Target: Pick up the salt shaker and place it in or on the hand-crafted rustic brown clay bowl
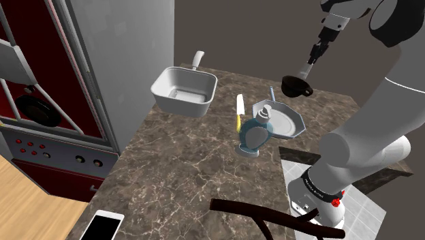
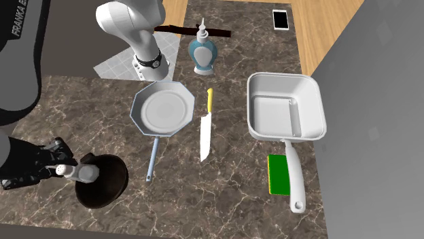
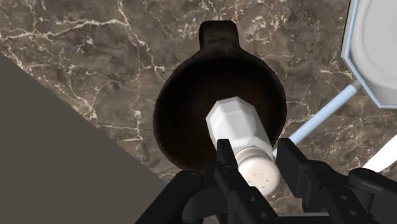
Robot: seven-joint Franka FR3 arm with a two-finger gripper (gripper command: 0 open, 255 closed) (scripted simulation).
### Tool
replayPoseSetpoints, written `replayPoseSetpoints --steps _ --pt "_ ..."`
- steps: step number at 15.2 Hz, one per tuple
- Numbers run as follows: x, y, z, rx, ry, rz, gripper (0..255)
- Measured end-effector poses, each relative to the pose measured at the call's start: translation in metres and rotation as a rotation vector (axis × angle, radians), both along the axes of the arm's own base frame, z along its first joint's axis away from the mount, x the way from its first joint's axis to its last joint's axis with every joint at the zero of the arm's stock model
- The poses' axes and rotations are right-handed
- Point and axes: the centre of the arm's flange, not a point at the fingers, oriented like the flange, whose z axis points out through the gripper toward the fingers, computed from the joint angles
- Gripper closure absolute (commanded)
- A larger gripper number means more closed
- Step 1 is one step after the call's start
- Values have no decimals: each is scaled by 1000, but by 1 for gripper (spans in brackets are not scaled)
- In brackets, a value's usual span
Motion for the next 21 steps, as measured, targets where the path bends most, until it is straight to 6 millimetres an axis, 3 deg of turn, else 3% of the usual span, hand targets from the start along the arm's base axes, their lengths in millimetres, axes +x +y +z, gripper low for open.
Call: replayPoseSetpoints --steps 7,13,14,21 --pt "0 0 -36 0 0 0 255" --pt "0 0 -40 0 0 0 255" --pt "0 0 -40 0 0 0 0" --pt "-1 0 -35 -1 0 0 0"
